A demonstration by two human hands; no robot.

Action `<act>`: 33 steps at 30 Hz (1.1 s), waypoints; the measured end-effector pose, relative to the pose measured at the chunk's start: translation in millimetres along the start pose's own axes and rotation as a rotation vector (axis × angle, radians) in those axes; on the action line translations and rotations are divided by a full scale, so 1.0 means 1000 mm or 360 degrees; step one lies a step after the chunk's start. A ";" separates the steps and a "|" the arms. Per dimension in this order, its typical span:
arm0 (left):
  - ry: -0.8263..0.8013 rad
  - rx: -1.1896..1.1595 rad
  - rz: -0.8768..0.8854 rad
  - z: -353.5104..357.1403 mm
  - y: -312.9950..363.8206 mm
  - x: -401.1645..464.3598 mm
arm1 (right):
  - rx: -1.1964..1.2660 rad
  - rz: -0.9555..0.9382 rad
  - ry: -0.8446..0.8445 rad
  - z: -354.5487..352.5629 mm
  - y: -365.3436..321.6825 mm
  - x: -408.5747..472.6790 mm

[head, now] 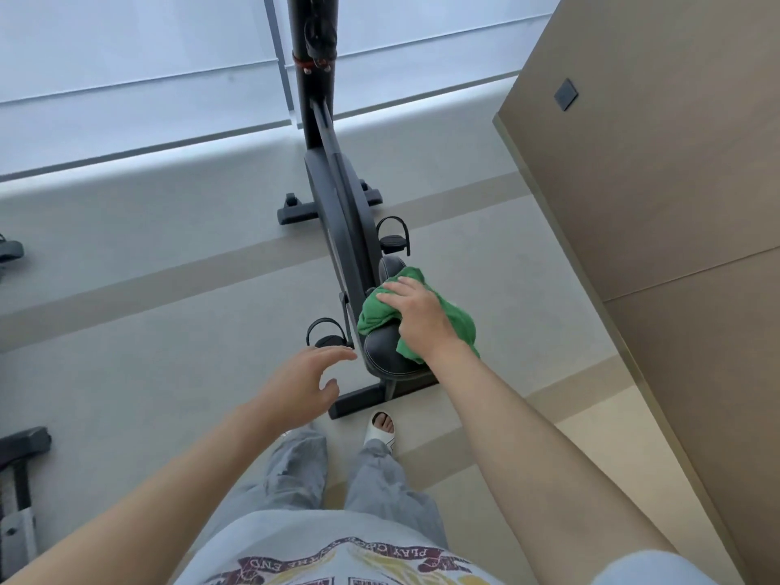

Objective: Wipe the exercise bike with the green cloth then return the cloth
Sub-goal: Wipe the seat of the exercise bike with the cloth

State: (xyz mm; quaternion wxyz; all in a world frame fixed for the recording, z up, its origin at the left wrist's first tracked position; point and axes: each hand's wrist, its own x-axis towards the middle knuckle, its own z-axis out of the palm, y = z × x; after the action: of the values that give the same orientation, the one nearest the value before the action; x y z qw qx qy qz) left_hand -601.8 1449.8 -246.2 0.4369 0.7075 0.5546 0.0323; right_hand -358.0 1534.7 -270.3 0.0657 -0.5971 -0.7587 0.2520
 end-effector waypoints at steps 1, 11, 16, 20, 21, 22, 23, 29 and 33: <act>0.0001 0.0009 0.0021 0.001 0.002 0.003 | 0.0051 0.0104 0.0072 -0.005 0.012 -0.010; -0.0345 0.0318 0.0170 0.032 0.012 0.029 | 0.0159 0.0528 0.0172 0.024 0.015 -0.111; -0.0405 0.0397 0.0194 0.033 0.007 0.032 | -0.0053 0.0610 0.0135 0.029 0.002 -0.076; -0.0401 0.0426 0.0215 0.031 0.012 0.036 | -0.0100 0.0513 0.0149 0.019 0.011 -0.026; -0.0407 0.0436 0.0211 0.030 0.013 0.035 | -0.0016 0.0510 0.0158 0.015 0.014 -0.011; -0.0415 0.0444 0.0201 0.030 0.014 0.035 | 0.0117 0.0528 0.0163 0.010 0.016 0.003; -0.0426 0.0451 0.0189 0.029 0.016 0.035 | 0.0266 0.0554 0.0168 0.005 0.019 0.014; -0.0472 0.0474 0.0163 0.027 0.019 0.032 | -0.0088 0.0403 0.0098 0.012 0.021 -0.021; -0.0486 0.0444 0.0165 0.028 0.017 0.030 | -0.0357 0.0323 0.0065 0.032 0.027 -0.087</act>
State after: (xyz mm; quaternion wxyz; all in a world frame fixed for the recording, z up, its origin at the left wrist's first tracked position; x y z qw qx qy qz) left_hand -562.6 1457.5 -265.0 0.4114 0.7853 0.4440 -0.1301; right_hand -323.2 1447.1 -292.4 -0.0117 -0.6793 -0.7163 0.1588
